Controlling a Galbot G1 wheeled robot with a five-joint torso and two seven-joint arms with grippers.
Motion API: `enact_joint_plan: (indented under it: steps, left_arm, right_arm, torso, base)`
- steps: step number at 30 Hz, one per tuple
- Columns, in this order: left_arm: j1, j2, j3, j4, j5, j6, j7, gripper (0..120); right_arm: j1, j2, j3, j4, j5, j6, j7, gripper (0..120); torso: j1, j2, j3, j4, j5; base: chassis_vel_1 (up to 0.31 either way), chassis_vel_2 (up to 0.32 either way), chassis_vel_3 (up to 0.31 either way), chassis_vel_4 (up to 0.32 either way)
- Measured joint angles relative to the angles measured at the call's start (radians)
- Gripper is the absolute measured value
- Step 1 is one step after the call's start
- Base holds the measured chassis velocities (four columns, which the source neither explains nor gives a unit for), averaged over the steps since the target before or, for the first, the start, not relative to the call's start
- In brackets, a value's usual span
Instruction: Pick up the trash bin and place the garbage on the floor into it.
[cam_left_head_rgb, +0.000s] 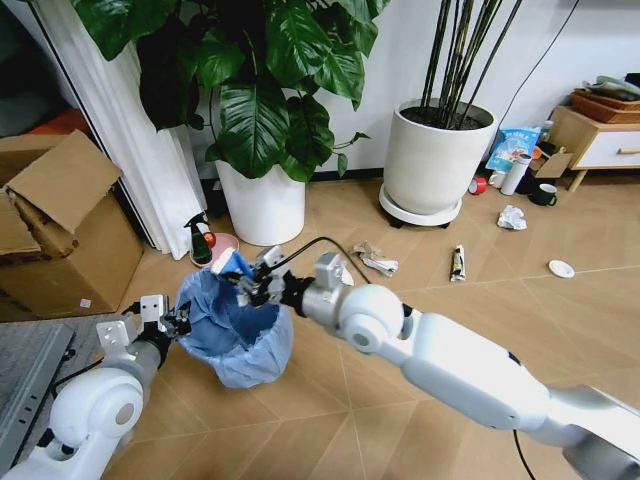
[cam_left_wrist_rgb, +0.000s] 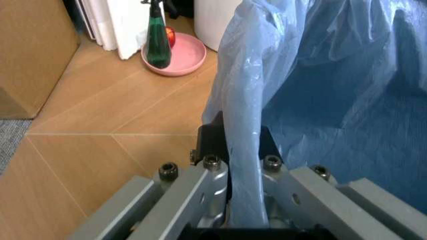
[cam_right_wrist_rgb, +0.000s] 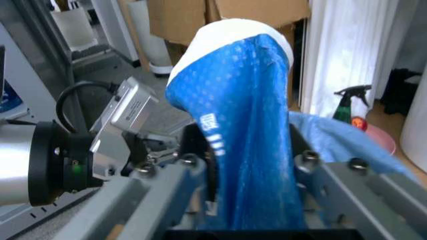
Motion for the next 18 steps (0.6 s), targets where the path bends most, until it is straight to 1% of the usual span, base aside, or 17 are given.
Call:
enact_joint_plan:
  steps: [2,3,4,5,8,9,10,11,12,13,14,17,18]
  left_arm:
    - [-0.001,-0.001,-0.002,0.001,0.000,0.000,0.000,0]
    - [-0.001,-0.002,-0.003,0.001,-0.001,0.000,0.000,0]
    - [-0.002,-0.002,-0.006,0.001,-0.001,0.000,0.000,0]
    - [-0.002,-0.002,-0.006,0.001,-0.001,0.000,0.000,0]
    - [-0.001,-0.002,-0.010,-0.003,-0.001,0.000,0.000,0]
    - [-0.001,-0.002,-0.010,-0.003,-0.001,0.000,0.000,0]
    - [-0.001,-0.002,-0.011,-0.005,-0.001,0.000,0.000,0]
    - [-0.001,-0.002,-0.011,-0.006,-0.001,0.000,0.000,0]
    - [0.001,-0.002,-0.011,-0.007,-0.001,-0.001,0.000,0]
    - [0.001,-0.002,-0.011,-0.007,-0.001,-0.001,0.000,0]
    - [0.002,-0.002,-0.012,-0.009,-0.001,-0.001,0.000,0]
    - [0.007,-0.006,-0.015,-0.011,0.001,-0.002,-0.001,0]
    - [0.007,-0.006,-0.015,-0.011,0.001,-0.002,-0.001,0]
  right_arm:
    - [0.006,0.012,-0.013,-0.003,0.003,-0.007,0.013,30]
    - [0.007,0.013,-0.016,-0.004,0.004,-0.009,0.014,32]
    - [0.010,0.014,-0.023,-0.006,0.005,-0.013,0.015,41]
    - [0.010,0.014,-0.023,-0.006,0.005,-0.013,0.015,41]
    - [0.012,0.007,-0.027,-0.008,0.005,-0.013,0.015,53]
    - [0.012,0.007,-0.027,-0.008,0.005,-0.013,0.015,53]
    - [0.012,0.002,-0.027,-0.009,0.004,-0.013,0.015,59]
    - [0.012,0.000,-0.027,-0.009,0.004,-0.013,0.015,63]
    - [0.012,-0.003,-0.027,-0.009,0.003,-0.012,0.013,70]
    - [0.012,-0.003,-0.027,-0.009,0.003,-0.012,0.013,70]
    - [0.013,-0.003,-0.026,-0.009,0.003,-0.011,0.013,73]
    - [0.018,0.001,-0.010,-0.009,0.003,-0.009,0.015,88]
    - [0.018,0.001,-0.010,-0.009,0.003,-0.009,0.015,88]
  torso:
    - [0.000,0.000,0.000,0.0001,0.0001]
    - [0.000,0.000,0.000,0.0001,0.0001]
    - [0.000,0.000,0.000,0.0001,0.0001]
    - [0.000,0.000,0.000,0.0001,0.0001]
    - [0.000,0.000,0.000,0.0000,0.0001]
    - [0.000,0.000,0.000,0.0000,0.0001]
    - [0.000,0.000,0.000,-0.0001,0.0001]
    - [0.000,0.000,0.000,-0.0001,0.0002]
    - [0.000,0.000,0.000,-0.0001,0.0001]
    - [0.000,0.000,0.000,-0.0001,0.0001]
    - [0.000,0.000,0.000,-0.0001,0.0001]
    - [0.000,0.000,0.000,0.0000,0.0001]
    - [0.000,0.000,0.000,0.0000,0.0001]
  base:
    - [0.000,0.000,0.000,0.000]
    - [0.000,0.000,0.000,0.000]
    - [0.000,0.000,0.000,0.000]
    - [0.000,0.000,0.000,0.000]
    - [0.000,0.000,0.000,0.000]
    - [0.000,0.000,0.000,0.000]
    - [0.000,0.000,0.000,0.000]
    - [0.000,0.000,0.000,0.000]
    - [0.000,0.000,0.000,0.000]
    - [0.000,0.000,0.000,0.000]
    - [0.000,0.000,0.000,0.000]
    - [0.000,0.000,0.000,0.000]
    - [0.000,0.000,0.000,0.000]
